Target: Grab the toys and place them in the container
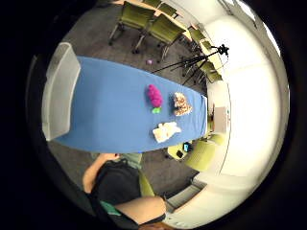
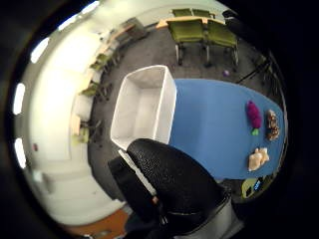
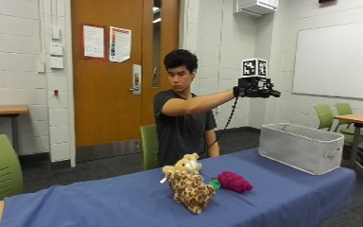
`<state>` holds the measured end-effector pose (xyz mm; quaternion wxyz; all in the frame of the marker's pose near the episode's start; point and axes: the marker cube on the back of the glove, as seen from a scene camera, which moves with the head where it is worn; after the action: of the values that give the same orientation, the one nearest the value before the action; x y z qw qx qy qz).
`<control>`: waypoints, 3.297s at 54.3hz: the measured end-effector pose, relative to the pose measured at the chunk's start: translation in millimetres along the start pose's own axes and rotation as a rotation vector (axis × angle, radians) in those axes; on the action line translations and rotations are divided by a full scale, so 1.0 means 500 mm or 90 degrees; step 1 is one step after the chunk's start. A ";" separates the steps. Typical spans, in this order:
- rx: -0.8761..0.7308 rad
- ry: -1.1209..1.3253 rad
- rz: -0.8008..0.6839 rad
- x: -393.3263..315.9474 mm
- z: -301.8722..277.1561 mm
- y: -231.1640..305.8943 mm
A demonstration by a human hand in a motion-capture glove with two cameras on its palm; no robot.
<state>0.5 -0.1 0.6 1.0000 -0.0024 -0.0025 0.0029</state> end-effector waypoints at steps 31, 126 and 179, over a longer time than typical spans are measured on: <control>-0.026 0.019 -0.020 0.078 0.026 0.025; -0.182 0.100 0.027 0.608 0.564 0.330; 0.047 -0.072 0.005 0.472 0.096 0.030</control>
<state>236.2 16.6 49.8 0.9976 0.0345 -0.0591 0.0071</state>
